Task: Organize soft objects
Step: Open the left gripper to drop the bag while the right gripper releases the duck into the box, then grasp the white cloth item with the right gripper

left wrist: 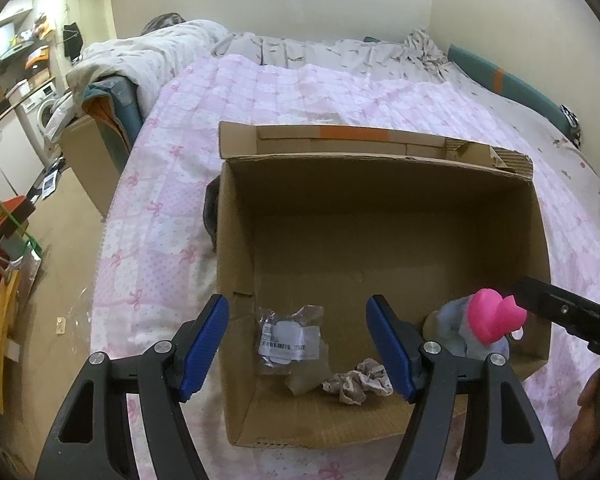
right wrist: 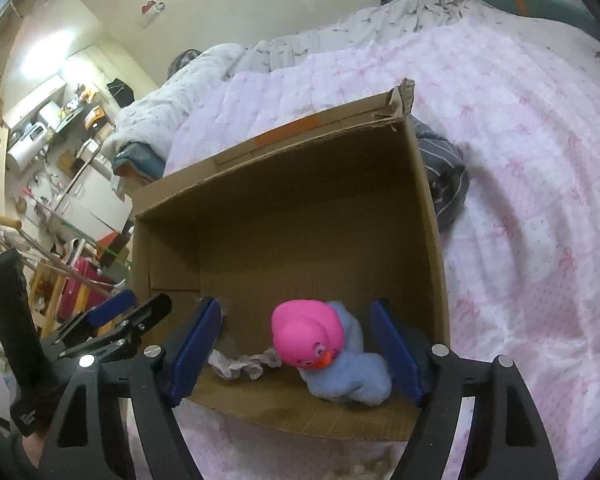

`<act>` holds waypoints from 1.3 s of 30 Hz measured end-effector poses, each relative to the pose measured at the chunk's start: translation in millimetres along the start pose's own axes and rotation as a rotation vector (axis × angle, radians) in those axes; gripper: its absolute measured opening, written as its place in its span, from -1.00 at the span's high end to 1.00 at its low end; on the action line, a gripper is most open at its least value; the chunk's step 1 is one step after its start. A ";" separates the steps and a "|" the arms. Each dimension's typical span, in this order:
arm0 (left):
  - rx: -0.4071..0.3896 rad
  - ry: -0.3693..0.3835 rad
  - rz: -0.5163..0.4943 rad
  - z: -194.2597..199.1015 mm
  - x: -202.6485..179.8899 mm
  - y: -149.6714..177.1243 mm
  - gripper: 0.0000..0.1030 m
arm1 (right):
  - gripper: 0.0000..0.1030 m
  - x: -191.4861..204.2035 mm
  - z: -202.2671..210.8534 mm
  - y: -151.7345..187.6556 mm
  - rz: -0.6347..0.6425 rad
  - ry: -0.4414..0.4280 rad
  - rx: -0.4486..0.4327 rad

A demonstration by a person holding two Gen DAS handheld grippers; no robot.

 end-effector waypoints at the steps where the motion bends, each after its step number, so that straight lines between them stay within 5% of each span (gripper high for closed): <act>1: 0.000 -0.004 0.002 1.0 1.5 0.5 -0.33 | -0.59 -2.0 -0.5 0.4 -0.008 0.006 0.002; 8: -0.014 -0.018 -0.002 12.4 4.8 2.7 -0.33 | -0.61 -9.0 3.8 3.0 -0.056 0.003 0.008; 12: -0.022 -0.022 -0.004 20.8 6.8 4.0 -0.33 | -0.92 -8.3 10.7 2.6 -0.075 -0.023 -0.007; 23: -0.001 -0.016 0.048 44.2 16.1 25.5 -0.33 | -0.92 -17.7 39.3 2.2 -0.171 -0.113 -0.040; 32: 0.022 -0.007 0.120 55.0 26.9 44.8 -0.33 | -0.92 -41.4 59.5 21.6 -0.217 -0.057 -0.033; 39: 0.055 0.008 0.129 54.4 19.4 60.4 -0.33 | -0.92 -67.7 61.8 56.8 -0.243 0.046 0.071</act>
Point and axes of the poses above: each gripper's, at about its wrist camera, not at the fingertips, and z roughly against the way its jaws point, x to its left, y to its underside, the point moved 9 cm from there along -z, roughly the way its jaws point, and after that the axes turned 3 degrees about y, right-handed, at the moved point
